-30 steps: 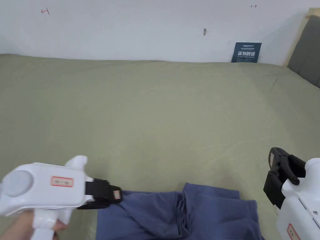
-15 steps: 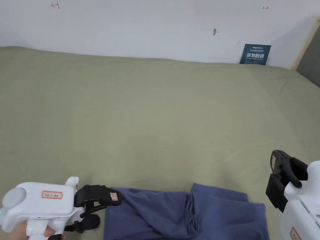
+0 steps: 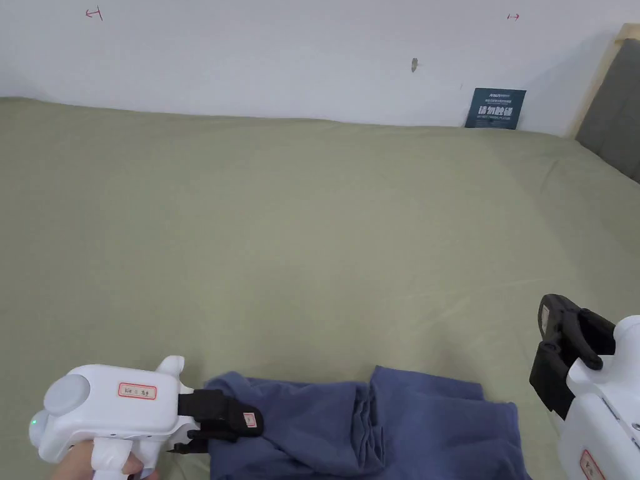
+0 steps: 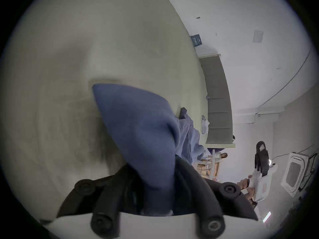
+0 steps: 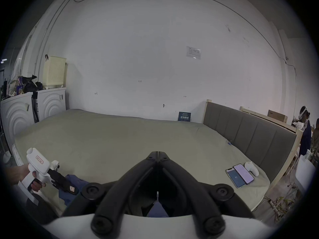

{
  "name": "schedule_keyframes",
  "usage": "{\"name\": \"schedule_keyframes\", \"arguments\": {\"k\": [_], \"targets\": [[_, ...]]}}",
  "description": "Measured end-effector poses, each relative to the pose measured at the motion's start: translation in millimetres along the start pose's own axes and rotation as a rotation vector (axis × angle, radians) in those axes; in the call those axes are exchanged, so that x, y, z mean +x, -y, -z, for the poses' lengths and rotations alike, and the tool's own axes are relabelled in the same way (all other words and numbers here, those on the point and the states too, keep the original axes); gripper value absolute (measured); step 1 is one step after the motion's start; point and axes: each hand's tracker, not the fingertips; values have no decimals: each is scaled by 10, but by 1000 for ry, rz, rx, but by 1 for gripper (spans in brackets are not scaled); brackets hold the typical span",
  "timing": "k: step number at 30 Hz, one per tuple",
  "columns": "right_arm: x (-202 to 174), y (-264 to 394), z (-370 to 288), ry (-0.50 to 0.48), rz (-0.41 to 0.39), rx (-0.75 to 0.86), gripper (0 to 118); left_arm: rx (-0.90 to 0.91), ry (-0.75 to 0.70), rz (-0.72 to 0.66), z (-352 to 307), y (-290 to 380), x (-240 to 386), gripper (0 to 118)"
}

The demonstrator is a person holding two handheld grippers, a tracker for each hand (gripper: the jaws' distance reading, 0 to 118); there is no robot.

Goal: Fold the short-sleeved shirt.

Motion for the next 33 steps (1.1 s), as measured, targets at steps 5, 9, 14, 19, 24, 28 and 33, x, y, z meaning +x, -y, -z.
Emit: {"name": "schedule_keyframes", "arguments": {"k": [5,9,14,19,24,28,33], "targets": [[-3,-45,-23,-5,5,17,1,66,-51,1,-485,-40,-15,14],[-22,-93,-14,-20,14,39,1,184,-139,-11,-1221,96,0,14],[-98,-110,16,-43,4,53,1,236,-331,67,-1702,177,299,14],[-101,-88,11,-49,17,49,1,187,-469,205,-1385,196,897,14],[-11,-68,-6,-36,24,49,1,136,-650,361,-836,329,1528,14],[64,-42,-14,-26,35,45,1,86,-732,485,-253,436,1843,14],[124,27,-20,-16,42,29,1,18,-741,531,630,602,1922,16]]}}
